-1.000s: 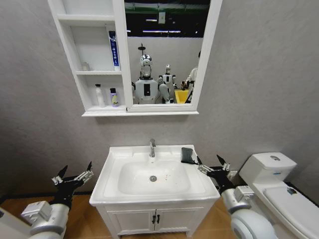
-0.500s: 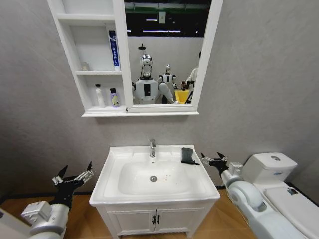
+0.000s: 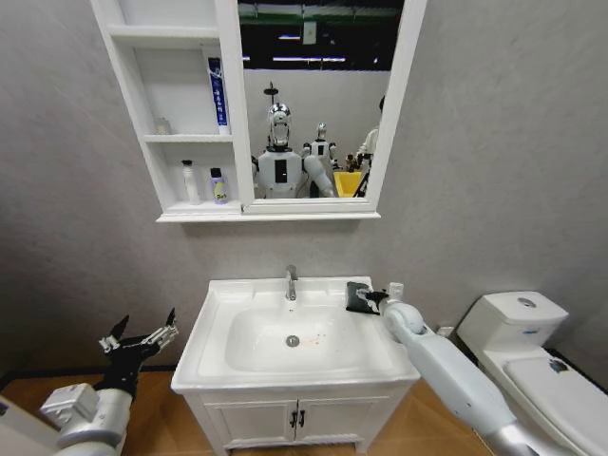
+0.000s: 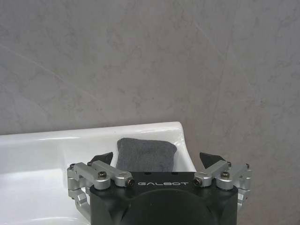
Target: Move facial cleanser and shampoo from washbasin to cabinet, then wipe washbasin with towel.
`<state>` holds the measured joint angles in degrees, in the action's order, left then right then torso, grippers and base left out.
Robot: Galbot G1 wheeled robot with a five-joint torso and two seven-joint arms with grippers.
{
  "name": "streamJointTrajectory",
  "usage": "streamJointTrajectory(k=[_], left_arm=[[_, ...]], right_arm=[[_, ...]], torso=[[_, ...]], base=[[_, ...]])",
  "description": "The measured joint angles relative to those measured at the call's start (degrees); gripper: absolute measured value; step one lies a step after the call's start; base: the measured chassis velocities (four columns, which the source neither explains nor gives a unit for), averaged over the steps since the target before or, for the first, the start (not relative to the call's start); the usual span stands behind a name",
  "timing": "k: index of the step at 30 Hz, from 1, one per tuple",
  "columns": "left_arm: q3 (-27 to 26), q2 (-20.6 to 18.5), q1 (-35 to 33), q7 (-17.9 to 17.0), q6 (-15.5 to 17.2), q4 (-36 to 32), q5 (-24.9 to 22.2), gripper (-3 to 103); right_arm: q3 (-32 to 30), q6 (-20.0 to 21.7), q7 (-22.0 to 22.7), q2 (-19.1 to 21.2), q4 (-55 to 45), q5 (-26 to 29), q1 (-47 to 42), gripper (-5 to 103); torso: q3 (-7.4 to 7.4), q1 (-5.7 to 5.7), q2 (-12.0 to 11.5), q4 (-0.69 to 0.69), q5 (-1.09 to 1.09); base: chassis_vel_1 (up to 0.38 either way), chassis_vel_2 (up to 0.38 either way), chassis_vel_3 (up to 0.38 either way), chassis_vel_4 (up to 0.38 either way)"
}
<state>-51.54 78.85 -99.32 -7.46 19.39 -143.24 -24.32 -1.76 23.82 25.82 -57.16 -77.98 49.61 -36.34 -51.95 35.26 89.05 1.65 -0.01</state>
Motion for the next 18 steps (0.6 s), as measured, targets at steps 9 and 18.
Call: streamJointTrajectory(k=[9, 18], left_arm=[[0.0, 0.0, 0.0, 0.0, 0.0, 0.0, 0.0, 100], [0.0, 0.0, 0.0, 0.0, 0.0, 0.0, 0.0, 100]], right_arm=[[1.0, 0.0, -0.7, -4.7, 7.8, -1.5, 3.3, 100], [1.0, 0.7, -1.2, -5.8, 10.9, -1.7, 4.2, 100]], torso=[[0.00, 0.00, 0.0, -0.01, 0.01], [0.00, 0.00, 0.0, 0.00, 0.01]], base=[[0.000, 0.000, 0.000, 0.000], [0.000, 0.000, 0.000, 0.000]])
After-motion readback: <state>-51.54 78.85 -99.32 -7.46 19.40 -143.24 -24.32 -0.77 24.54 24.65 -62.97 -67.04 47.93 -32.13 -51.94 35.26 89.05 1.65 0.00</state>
